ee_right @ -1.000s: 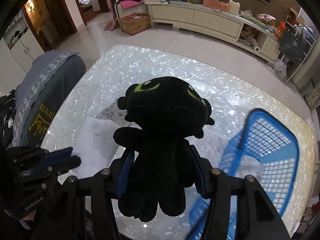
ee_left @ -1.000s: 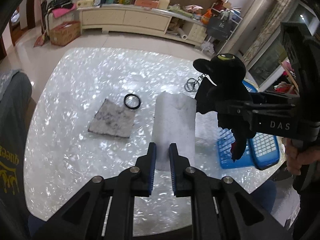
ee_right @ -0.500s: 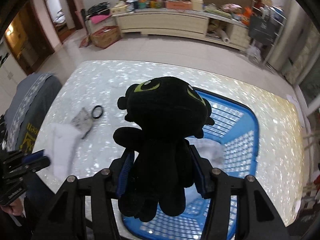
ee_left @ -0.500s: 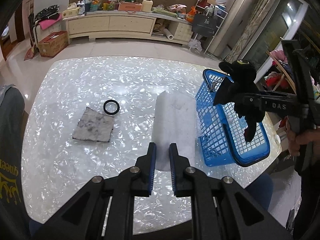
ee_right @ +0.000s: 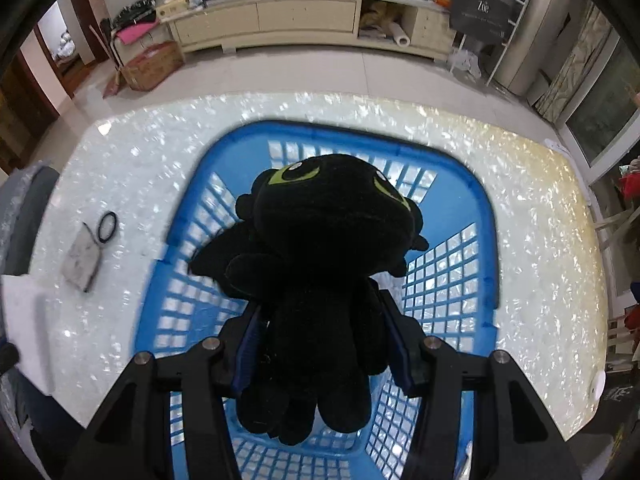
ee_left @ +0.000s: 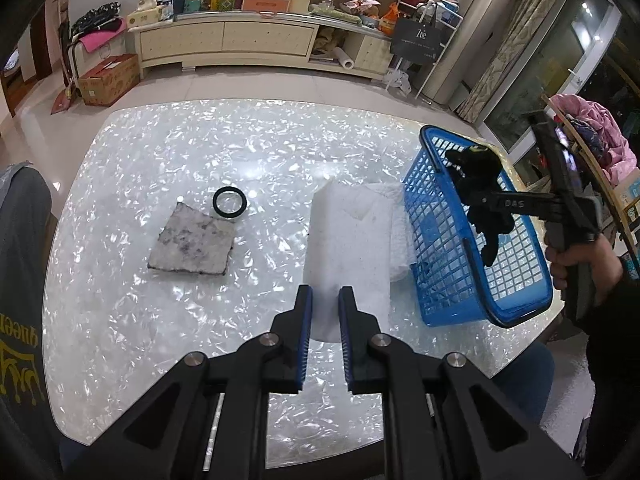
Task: Organize soft objects
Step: 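Carry the black plush toy over the basket and open the right tool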
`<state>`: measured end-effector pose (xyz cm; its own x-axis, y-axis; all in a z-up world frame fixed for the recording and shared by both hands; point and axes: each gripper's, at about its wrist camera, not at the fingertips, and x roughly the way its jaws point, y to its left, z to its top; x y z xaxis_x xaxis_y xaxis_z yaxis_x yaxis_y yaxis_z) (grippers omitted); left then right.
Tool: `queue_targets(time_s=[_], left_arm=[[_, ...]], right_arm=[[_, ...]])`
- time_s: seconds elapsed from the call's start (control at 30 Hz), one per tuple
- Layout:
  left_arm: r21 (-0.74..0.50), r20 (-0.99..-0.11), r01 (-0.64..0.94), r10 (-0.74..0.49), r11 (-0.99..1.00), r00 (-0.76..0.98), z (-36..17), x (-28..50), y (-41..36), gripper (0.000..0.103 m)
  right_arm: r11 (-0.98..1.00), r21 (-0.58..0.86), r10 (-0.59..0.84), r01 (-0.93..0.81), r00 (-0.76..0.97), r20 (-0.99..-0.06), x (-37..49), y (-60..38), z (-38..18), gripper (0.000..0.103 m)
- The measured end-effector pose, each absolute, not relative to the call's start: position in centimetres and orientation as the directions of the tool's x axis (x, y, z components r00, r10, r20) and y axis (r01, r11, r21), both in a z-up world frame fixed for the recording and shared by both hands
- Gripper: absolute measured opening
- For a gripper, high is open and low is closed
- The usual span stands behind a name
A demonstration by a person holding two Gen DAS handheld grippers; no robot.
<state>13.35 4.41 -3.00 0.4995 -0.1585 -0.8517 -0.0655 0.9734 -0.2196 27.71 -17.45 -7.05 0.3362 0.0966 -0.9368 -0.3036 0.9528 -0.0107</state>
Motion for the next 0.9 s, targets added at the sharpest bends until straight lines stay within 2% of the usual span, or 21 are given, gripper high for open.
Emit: queue_targets(time_s=[0.27,0.8,0.9], left_arm=[[-0.220,-0.864,-0.082,-0.155,0.972,0.480,-3.8,13.6,5.0,0.012],[-0.231,-0.868,-0.051,-0.182,0.972,0.463,-4.2,14.0,3.8,0.012],[-0.233,-0.866,-0.047,-0.185,0.971,0.464,-4.1,14.0,3.7,0.012]], right_arm=[[0.930,-0.042,0.069,-0.366,0.285,-0.956,28.0,-16.8,-10.3,0.052],[0.886,-0.070,0.056,-0.459,0.257,-0.965,26.3,-18.4,-10.7,0.052],[0.877,-0.076,0.051,-0.475,0.247,-0.968,26.2,-17.7,-11.1,0.055]])
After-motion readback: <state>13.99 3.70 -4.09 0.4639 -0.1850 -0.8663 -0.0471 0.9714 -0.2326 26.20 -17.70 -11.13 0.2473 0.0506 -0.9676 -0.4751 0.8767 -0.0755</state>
